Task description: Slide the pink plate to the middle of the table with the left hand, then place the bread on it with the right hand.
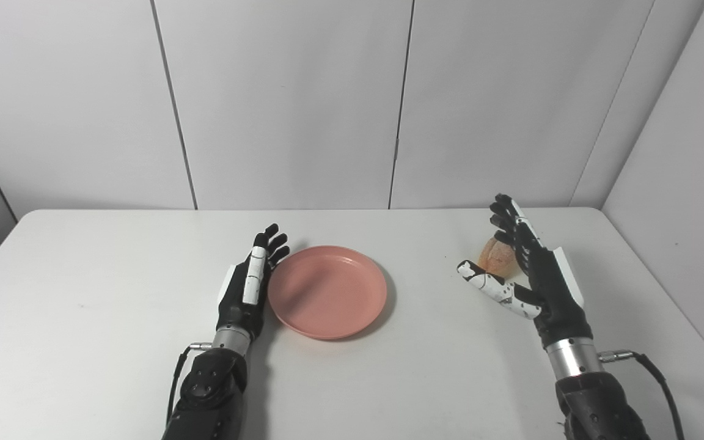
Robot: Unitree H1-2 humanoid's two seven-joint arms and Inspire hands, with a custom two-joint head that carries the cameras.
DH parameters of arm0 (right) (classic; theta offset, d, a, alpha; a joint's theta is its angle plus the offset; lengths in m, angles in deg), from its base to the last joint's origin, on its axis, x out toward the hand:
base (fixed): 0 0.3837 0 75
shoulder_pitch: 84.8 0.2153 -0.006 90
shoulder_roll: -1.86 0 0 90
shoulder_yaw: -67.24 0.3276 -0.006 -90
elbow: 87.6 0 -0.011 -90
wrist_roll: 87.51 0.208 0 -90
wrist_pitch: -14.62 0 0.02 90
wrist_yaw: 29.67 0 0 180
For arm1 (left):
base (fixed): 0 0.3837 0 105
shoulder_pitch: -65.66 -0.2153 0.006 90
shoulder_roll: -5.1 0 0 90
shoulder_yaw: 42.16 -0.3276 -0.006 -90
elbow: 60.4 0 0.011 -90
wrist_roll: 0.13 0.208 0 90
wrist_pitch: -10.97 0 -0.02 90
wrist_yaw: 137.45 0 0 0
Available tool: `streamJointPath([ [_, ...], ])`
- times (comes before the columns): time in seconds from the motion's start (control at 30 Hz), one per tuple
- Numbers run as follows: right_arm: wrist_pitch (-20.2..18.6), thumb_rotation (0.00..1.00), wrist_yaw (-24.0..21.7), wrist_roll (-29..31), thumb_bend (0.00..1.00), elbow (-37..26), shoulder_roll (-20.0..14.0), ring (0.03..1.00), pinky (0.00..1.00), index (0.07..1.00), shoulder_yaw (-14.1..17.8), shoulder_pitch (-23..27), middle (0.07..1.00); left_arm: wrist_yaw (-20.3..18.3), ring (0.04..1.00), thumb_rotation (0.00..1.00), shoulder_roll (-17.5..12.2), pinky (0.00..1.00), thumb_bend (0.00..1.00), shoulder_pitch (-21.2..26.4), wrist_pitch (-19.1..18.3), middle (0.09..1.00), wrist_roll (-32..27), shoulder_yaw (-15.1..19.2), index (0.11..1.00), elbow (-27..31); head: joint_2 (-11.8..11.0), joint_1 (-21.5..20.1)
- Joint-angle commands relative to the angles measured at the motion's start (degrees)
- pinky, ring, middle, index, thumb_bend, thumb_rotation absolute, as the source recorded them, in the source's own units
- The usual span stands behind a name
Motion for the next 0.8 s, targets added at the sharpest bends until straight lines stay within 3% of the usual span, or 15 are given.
streamJointPath([
  [0.0,-0.81,0.44,0.45,-2.27,0.71,0.32,-3.11,0.902,0.86,0.925,0.7,3.96,0.914,-0.64,0.916,1.0,0.19,0.92,0.78,1.59,2.44,0.922,-0.33,0.16,0.911,-0.71,0.06,0.1],
  [0.3,-3.54,0.37,-1.8,-5.95,0.73,8.51,-10.66,0.94,0.91,0.918,0.31,10.43,0.931,-1.05,0.915,1.0,0.22,0.92,0.77,2.16,3.1,0.919,-0.75,0.61,0.911,-1.58,0.1,0.31],
  [0.43,-6.08,0.39,-3.73,-6.74,0.74,11.09,-12.93,0.95,0.87,0.917,-0.51,12.42,0.946,-1.3,0.919,1.0,0.27,0.92,0.76,1.93,2.53,0.922,-0.94,0.7,0.916,-0.85,-0.01,0.75],
  [0.57,-6.26,0.38,-4.88,-7.33,0.73,13.88,-14.5,0.949,0.86,0.919,-1.36,13.94,0.953,-1.24,0.922,1.0,0.28,0.93,0.76,1.83,2.53,0.925,-1.0,0.66,0.918,-0.61,-0.07,0.64],
  [0.77,-6.38,0.3,-6.31,-9.02,0.74,18.33,-16.6,0.958,0.89,0.904,-3.32,16.26,0.952,-0.89,0.918,1.0,0.22,0.92,0.76,1.71,2.39,0.92,-0.74,0.62,0.913,-0.47,-0.07,0.56],
])
